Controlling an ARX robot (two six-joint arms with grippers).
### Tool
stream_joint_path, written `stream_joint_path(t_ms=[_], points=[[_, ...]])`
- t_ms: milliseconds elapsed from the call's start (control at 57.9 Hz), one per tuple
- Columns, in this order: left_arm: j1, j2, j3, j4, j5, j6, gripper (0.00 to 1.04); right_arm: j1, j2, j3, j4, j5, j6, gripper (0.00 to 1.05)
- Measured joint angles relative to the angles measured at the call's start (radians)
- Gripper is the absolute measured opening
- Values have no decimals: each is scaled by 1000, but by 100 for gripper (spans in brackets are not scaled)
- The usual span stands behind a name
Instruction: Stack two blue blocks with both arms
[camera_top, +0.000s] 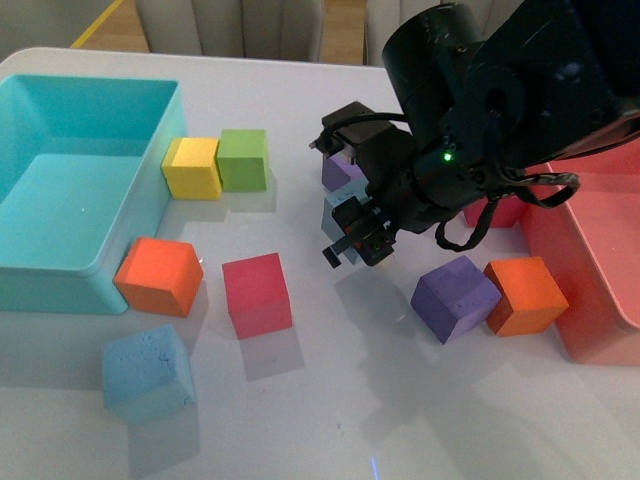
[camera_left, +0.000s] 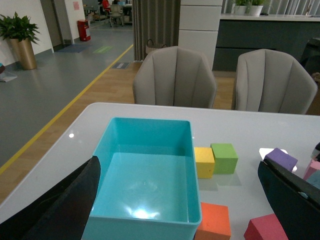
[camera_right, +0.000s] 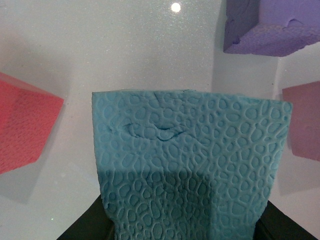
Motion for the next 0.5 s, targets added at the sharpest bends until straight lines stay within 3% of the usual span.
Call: stream_joint_path(t_ms=[500], points=[[0,0,0,0,0,0,96,21,218,240,-56,3,0,40]])
